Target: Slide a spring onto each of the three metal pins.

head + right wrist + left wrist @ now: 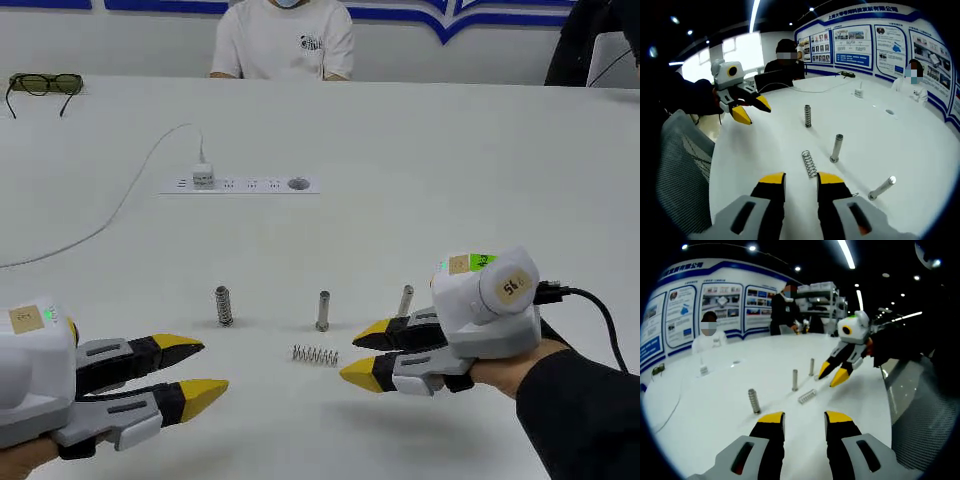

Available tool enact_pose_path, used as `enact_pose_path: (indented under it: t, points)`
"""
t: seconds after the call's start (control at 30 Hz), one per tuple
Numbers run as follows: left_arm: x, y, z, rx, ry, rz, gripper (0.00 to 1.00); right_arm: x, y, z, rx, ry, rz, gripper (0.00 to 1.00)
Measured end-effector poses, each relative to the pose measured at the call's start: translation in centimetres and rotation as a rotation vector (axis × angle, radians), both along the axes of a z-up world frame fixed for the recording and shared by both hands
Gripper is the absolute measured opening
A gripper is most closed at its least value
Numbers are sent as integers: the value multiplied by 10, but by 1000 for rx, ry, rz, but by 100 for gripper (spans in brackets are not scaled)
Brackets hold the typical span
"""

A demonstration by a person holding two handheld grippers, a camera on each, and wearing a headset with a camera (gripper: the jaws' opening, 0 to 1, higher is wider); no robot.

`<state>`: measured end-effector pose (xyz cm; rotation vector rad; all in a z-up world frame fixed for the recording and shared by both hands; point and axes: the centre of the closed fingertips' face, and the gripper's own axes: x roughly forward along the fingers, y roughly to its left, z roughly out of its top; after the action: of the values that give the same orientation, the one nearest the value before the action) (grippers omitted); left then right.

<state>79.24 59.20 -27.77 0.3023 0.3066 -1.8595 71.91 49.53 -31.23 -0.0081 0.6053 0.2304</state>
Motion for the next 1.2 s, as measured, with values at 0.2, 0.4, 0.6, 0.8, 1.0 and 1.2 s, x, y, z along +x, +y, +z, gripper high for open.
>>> enact_pose_path:
  t: [0.2, 0.4, 0.6, 0.8, 1.0, 1.2]
  points:
    - [-3, 1, 0, 6, -5, -5, 32, 11, -5, -10, -1, 10, -1, 26]
    - [-4, 3, -1, 13, -5, -3, 31, 16, -4, -21, 10, 36, -1, 25]
    - [-6, 3, -1, 16, -5, -5, 31, 19, -7, -27, 3, 43, -6, 22]
    - [-7, 3, -3, 20, -6, -9, 30, 22, -6, -29, -15, 43, 2, 19]
    - [-7, 1, -4, 22, -6, -12, 29, 23, -6, -33, -35, 51, 11, 16]
    - [-6, 0, -5, 24, -4, -12, 28, 23, -5, -36, -53, 59, 15, 13]
